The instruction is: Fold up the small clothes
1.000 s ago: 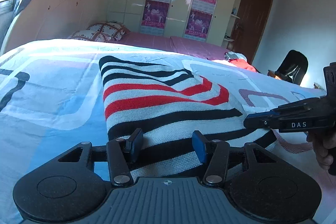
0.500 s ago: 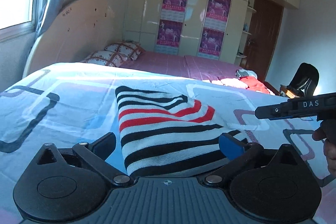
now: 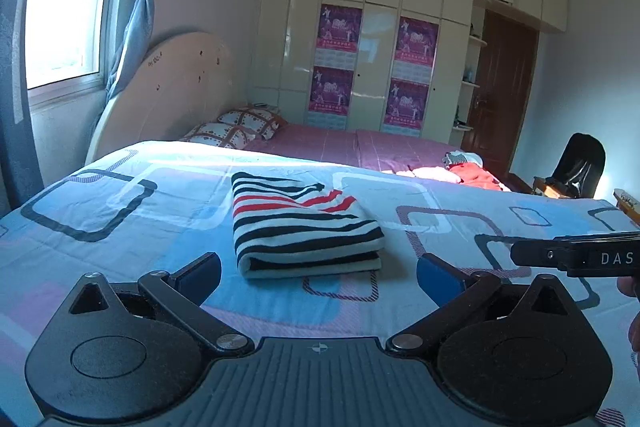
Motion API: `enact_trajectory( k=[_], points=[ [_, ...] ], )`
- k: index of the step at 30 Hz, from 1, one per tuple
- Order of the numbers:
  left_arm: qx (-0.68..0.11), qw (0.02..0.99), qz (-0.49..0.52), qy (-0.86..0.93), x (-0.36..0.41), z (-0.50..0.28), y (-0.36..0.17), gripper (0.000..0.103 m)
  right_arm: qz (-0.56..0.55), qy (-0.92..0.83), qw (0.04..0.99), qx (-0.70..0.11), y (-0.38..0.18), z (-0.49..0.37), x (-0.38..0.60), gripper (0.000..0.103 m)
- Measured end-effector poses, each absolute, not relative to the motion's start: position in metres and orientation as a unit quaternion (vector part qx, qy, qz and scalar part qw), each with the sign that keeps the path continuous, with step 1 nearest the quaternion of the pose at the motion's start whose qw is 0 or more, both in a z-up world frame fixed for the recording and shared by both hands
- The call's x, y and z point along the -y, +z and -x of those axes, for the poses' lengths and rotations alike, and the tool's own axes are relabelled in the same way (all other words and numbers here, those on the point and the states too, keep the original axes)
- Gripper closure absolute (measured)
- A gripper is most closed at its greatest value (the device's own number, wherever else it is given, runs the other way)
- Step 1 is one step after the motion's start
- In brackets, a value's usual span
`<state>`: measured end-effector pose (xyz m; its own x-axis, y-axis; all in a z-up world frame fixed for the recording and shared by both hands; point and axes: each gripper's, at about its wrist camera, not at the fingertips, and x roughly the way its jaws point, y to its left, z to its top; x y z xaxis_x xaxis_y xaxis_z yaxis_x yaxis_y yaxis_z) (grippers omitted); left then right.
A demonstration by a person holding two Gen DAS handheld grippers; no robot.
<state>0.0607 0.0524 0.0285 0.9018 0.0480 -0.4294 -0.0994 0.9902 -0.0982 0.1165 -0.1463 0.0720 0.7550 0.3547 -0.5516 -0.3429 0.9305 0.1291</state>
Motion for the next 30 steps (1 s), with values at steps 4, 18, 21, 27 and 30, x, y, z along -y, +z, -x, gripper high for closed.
enact_trajectory(
  k=[4, 18, 21, 27, 30],
  points=[
    [-0.211, 0.976, 0.054, 0.027, -0.043, -0.014, 0.045, 0.0, -0.012, 0.19, 0.939, -0.287, 0.082, -0.072, 0.154, 0.026],
    [-0.173, 0.983, 0.061, 0.017, -0.035, 0.022, 0.073, 0.0, 0.025, 0.178, 0.956, -0.233, 0.113, -0.034, 0.148, 0.026],
    [-0.17, 0.983, 0.063, 0.022, -0.034, 0.025, 0.073, 0.0, 0.025, 0.184, 0.954, -0.236, 0.111, -0.031, 0.147, 0.026],
    [-0.168, 0.983, 0.063, 0.026, -0.035, 0.025, 0.075, 0.0, 0.031, 0.195, 0.953, -0.232, 0.112, -0.025, 0.142, 0.026],
    [-0.166, 0.984, 0.06, 0.027, -0.035, 0.024, 0.076, 0.0, 0.029, 0.195, 0.953, -0.229, 0.113, -0.025, 0.143, 0.026]
  ],
)
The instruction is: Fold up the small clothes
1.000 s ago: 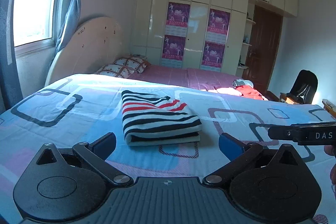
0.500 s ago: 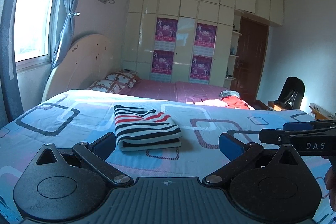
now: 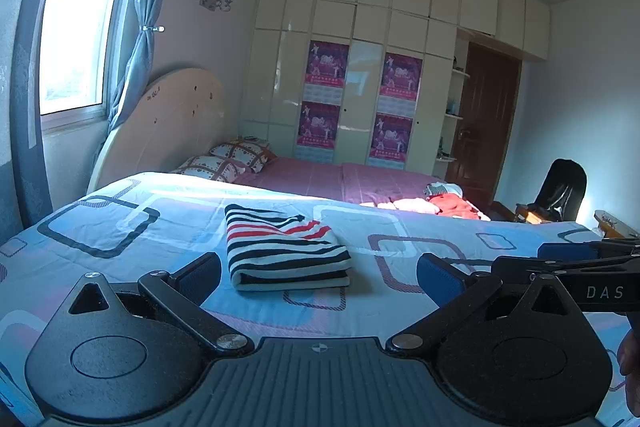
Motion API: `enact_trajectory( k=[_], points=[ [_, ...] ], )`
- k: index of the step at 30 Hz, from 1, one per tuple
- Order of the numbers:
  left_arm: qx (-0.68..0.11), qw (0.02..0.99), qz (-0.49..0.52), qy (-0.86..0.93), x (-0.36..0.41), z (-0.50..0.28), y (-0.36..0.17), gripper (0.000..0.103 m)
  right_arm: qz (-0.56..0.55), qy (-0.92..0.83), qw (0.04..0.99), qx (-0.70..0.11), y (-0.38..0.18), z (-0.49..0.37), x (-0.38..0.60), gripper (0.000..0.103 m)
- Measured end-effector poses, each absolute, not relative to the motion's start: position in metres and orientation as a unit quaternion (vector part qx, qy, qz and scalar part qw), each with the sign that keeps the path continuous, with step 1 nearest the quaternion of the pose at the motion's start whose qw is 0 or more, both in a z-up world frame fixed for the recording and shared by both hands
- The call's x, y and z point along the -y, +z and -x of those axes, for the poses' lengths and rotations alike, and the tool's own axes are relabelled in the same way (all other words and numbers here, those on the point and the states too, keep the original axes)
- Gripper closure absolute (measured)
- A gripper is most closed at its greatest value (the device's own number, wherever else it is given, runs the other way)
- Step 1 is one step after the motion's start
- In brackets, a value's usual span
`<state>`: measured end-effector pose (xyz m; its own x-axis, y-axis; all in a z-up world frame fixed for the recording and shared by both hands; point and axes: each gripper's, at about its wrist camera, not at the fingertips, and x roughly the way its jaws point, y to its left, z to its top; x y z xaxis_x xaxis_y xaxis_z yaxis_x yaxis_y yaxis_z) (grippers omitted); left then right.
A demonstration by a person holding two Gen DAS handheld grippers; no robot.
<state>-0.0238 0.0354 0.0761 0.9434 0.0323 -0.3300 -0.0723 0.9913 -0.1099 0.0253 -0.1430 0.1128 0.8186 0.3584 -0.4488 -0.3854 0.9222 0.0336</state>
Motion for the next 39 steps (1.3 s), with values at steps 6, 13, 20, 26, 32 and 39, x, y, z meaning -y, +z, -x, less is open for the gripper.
enact_trajectory(
  k=[6, 13, 20, 26, 32, 39],
  points=[
    [-0.168, 0.984, 0.059, 0.023, -0.0339, 0.021, 0.075, 0.0, 0.023, 0.19, 0.954, -0.231, 0.1131, -0.0233, 0.1454, 0.026],
    [-0.167, 0.984, 0.056, 0.017, -0.0312, 0.0225, 0.0747, 0.0, 0.016, 0.181, 0.956, -0.229, 0.1135, -0.0231, 0.1455, 0.026],
    [-0.167, 0.984, 0.055, 0.016, -0.0332, 0.0219, 0.0741, 0.0, 0.014, 0.176, 0.958, -0.226, 0.1122, -0.0215, 0.1455, 0.026],
    [-0.168, 0.984, 0.056, 0.016, -0.0333, 0.0225, 0.0735, 0.0, 0.01, 0.173, 0.959, -0.224, 0.1117, -0.0216, 0.1459, 0.026],
    [-0.167, 0.984, 0.054, 0.014, -0.0317, 0.0223, 0.0746, 0.0, 0.011, 0.172, 0.959, -0.224, 0.1114, -0.0214, 0.1453, 0.026],
    [-0.167, 0.985, 0.053, 0.01, -0.0304, 0.0231, 0.0771, 0.0, 0.011, 0.172, 0.959, -0.223, 0.1116, -0.0213, 0.1456, 0.026]
  ],
)
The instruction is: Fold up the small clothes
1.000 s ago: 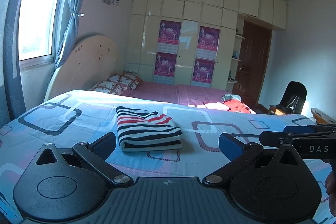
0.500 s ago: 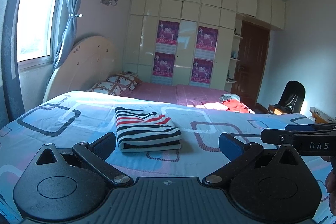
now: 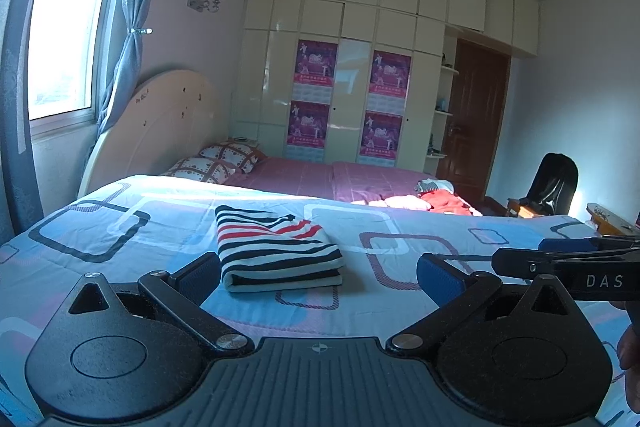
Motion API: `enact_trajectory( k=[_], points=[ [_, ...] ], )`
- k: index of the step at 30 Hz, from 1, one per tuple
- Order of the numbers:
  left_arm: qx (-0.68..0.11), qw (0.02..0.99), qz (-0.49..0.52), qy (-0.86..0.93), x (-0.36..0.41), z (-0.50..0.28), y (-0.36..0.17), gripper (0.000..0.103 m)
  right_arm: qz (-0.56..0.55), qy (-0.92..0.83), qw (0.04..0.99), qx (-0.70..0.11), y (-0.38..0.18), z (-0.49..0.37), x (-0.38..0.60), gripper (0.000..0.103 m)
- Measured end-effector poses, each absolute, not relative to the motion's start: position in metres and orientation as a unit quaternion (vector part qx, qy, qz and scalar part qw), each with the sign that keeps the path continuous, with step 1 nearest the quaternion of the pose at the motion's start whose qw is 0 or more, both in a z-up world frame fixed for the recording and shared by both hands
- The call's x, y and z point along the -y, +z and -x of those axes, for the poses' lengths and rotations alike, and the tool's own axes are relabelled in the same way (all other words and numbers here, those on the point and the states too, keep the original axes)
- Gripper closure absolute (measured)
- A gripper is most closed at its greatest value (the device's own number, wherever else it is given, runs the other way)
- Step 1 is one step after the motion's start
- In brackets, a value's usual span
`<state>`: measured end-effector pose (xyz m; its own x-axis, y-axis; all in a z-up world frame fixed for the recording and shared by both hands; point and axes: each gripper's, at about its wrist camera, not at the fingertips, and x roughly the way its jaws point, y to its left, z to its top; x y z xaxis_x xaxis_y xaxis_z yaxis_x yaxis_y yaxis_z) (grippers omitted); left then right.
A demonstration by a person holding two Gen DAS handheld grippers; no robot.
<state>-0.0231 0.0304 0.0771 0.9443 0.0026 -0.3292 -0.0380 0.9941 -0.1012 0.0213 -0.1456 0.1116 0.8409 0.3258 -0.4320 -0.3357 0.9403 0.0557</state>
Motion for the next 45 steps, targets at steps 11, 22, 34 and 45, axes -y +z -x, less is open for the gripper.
enact_trajectory(
  k=[11, 22, 34, 45],
  points=[
    [-0.167, 0.985, 0.05, 0.008, -0.0298, 0.0229, 0.0797, 0.0, 0.014, 0.174, 0.959, -0.225, 0.1092, -0.0205, 0.1447, 0.026],
    [-0.168, 0.985, 0.046, 0.006, -0.0259, 0.0229, 0.082, 0.0, 0.015, 0.175, 0.958, -0.226, 0.1084, -0.0202, 0.1446, 0.026],
    [-0.167, 0.985, 0.043, 0.008, -0.0243, 0.0221, 0.0811, 0.0, 0.017, 0.182, 0.957, -0.225, 0.1096, -0.0224, 0.1479, 0.026],
    [-0.169, 0.985, 0.038, 0.012, -0.0251, 0.0212, 0.078, 0.0, 0.021, 0.184, 0.957, -0.224, 0.1102, -0.0228, 0.1497, 0.026]
  ],
)
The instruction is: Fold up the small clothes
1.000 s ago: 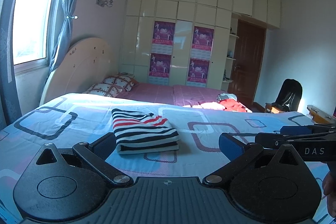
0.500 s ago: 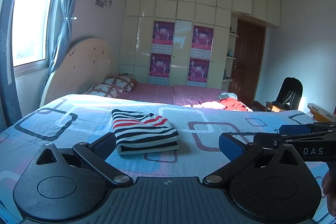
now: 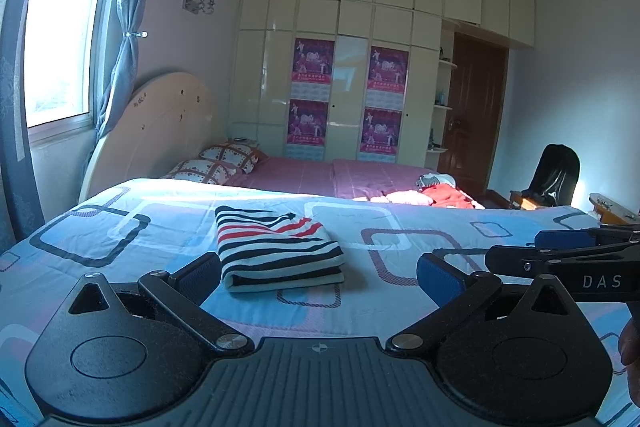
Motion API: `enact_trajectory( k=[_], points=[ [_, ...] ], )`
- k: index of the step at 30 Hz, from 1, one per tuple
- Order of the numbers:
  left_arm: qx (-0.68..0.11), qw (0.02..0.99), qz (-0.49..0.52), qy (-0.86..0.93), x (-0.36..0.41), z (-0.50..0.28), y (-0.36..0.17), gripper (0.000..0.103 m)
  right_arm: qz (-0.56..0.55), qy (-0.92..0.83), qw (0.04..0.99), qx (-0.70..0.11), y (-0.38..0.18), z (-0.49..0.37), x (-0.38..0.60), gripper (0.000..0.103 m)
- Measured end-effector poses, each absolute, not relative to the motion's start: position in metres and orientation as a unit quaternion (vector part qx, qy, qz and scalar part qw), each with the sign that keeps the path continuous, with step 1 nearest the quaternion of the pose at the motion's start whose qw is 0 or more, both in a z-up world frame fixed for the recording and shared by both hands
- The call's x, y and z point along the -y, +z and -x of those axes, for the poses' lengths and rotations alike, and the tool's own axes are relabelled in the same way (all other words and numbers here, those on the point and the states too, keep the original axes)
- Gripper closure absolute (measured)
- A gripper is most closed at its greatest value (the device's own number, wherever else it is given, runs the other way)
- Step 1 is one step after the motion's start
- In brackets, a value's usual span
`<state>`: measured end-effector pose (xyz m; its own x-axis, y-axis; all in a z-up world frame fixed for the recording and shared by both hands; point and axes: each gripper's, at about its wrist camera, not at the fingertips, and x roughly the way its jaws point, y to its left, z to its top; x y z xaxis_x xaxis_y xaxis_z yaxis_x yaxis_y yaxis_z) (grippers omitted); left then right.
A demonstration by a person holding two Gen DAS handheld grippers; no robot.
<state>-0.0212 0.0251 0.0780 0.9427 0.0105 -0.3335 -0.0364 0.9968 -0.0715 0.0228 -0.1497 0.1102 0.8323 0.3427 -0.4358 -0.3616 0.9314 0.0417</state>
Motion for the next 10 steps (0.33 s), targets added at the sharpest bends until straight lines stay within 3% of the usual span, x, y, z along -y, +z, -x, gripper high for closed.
enact_trajectory(
  k=[10],
  points=[
    [-0.146, 0.988, 0.048, 0.03, -0.0307, 0.0269, 0.0801, 0.0, 0.021, 0.191, 0.956, -0.221, 0.1103, -0.0247, 0.1508, 0.026]
  ],
)
